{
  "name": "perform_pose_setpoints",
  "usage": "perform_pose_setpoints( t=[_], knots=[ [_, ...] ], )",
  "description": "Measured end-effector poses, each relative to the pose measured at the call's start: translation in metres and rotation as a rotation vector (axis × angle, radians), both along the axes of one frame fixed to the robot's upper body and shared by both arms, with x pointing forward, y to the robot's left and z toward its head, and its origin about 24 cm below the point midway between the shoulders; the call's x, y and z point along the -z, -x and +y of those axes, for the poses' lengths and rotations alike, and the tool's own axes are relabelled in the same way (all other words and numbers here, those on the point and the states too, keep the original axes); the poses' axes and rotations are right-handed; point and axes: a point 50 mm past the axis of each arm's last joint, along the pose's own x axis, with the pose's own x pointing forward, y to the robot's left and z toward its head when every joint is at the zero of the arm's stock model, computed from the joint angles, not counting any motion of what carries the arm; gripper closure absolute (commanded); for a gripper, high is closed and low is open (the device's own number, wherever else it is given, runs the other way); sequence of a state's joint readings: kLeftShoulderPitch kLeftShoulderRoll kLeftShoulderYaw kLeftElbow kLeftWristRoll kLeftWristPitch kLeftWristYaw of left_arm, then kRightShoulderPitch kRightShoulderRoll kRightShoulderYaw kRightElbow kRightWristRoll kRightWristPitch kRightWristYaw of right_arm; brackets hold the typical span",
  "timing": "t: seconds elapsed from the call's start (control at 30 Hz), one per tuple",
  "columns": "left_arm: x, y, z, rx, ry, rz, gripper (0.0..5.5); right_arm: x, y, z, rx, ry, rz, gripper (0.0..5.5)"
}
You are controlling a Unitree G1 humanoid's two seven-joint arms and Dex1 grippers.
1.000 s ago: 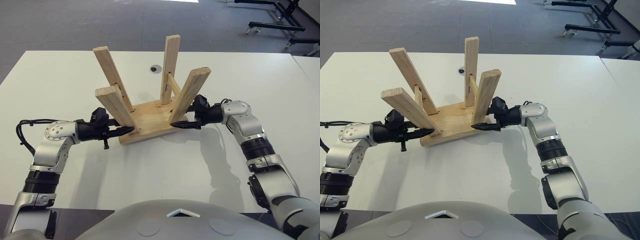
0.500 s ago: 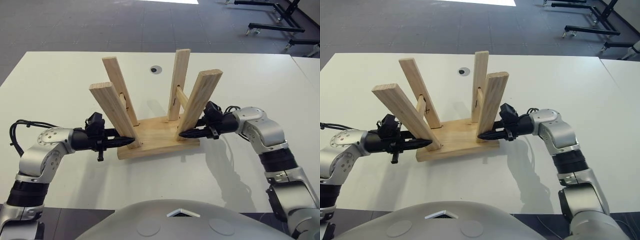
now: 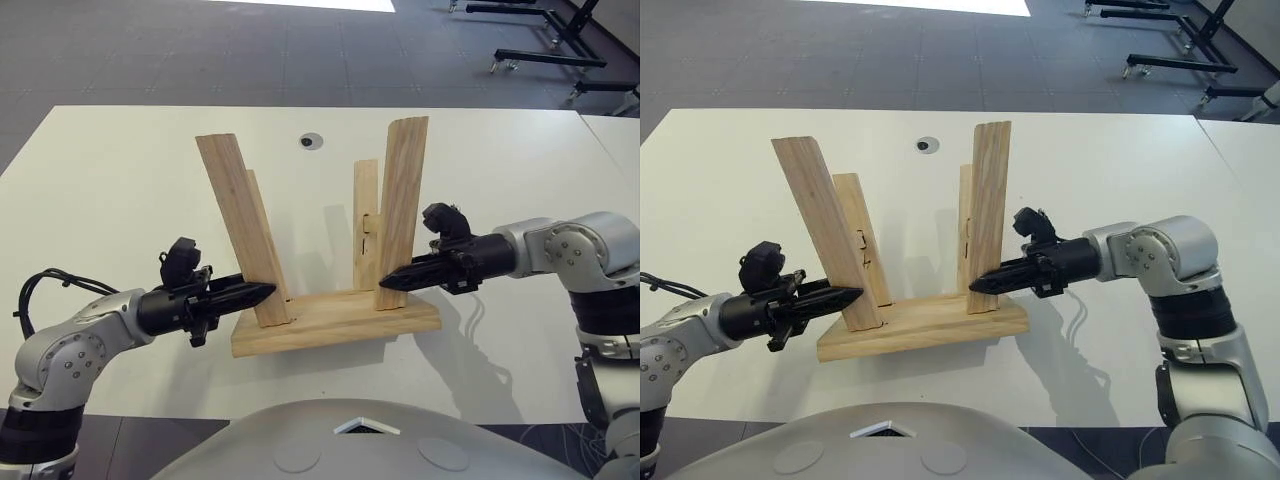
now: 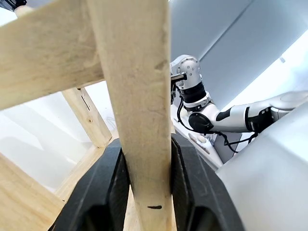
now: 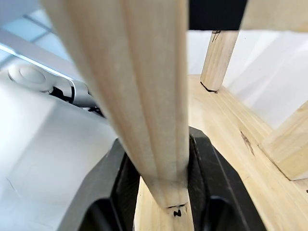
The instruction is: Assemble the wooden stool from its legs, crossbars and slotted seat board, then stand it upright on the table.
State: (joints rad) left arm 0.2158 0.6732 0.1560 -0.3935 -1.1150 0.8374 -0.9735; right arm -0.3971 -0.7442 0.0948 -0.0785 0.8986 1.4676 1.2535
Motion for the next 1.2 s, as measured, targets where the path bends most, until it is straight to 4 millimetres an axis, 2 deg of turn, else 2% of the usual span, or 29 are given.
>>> perform_pose_setpoints(
  t=[0.03, 0.2, 0.23, 0.27, 0.37, 0.43, 0.53, 0.6, 0.63, 0.67, 0.73, 0.77, 0.87, 0.93, 1.03, 1.17, 1.2],
  knots=[
    [0.006, -0.003, 0.008, -0.048, -0.019, 0.024, 3.68, 0.003, -0.003, -0.001, 0.031, -0.006, 0.019, 4.32],
    [0.014, -0.015, 0.02, -0.13, -0.082, 0.021, 3.02, 0.015, -0.013, -0.001, 0.118, 0.001, 0.03, 3.32],
    [0.026, -0.012, 0.025, -0.162, -0.134, 0.076, 2.84, 0.017, -0.017, -0.004, 0.144, -0.004, 0.03, 3.08],
    [0.029, -0.013, 0.027, -0.172, -0.151, 0.086, 2.73, 0.02, -0.02, -0.004, 0.162, -0.013, 0.032, 2.9],
    [0.032, -0.015, 0.031, -0.183, -0.164, 0.086, 2.65, 0.024, -0.026, -0.004, 0.193, -0.012, 0.012, 2.26],
    [0.031, -0.017, 0.035, -0.203, -0.17, 0.074, 2.65, 0.019, -0.023, 0.015, 0.187, 0.022, -0.01, 1.94],
    [0.026, -0.028, 0.044, -0.251, -0.192, 0.014, 2.65, 0.015, -0.013, 0.053, 0.175, 0.02, -0.03, 1.94],
    [0.022, -0.03, 0.053, -0.29, -0.204, -0.018, 2.65, 0.01, -0.015, 0.056, 0.228, -0.006, -0.049, 1.94],
    [0.021, -0.031, 0.056, -0.298, -0.201, -0.03, 2.65, 0.007, -0.016, 0.049, 0.224, -0.041, -0.034, 1.94],
    [0.021, -0.031, 0.059, -0.313, -0.205, -0.036, 2.65, 0.0, -0.019, 0.028, 0.259, -0.034, -0.039, 1.94],
    [0.024, -0.029, 0.065, -0.334, -0.223, -0.032, 2.65, -0.019, -0.023, -0.027, 0.369, 0.009, -0.046, 1.94],
    [0.026, -0.027, 0.068, -0.341, -0.228, -0.028, 2.65, -0.027, -0.024, -0.042, 0.402, 0.02, -0.057, 1.94],
    [0.024, -0.027, 0.074, -0.359, -0.233, -0.056, 2.65, -0.026, -0.023, -0.052, 0.406, -0.007, -0.055, 1.94],
    [0.023, -0.026, 0.081, -0.385, -0.266, -0.092, 2.65, -0.026, -0.028, -0.056, 0.434, -0.016, -0.16, 1.94],
    [0.022, -0.023, 0.089, -0.424, -0.354, -0.18, 2.65, -0.016, -0.051, -0.055, 0.597, 0.097, -0.442, 1.94],
    [0.023, -0.016, 0.089, -0.479, -0.475, -0.309, 2.65, -0.002, -0.082, -0.034, 0.892, 0.255, -0.797, 1.94],
    [0.023, -0.012, 0.086, -0.514, -0.526, -0.378, 2.65, 0.005, -0.093, -0.022, 1.049, 0.331, -0.924, 1.94]
  ],
)
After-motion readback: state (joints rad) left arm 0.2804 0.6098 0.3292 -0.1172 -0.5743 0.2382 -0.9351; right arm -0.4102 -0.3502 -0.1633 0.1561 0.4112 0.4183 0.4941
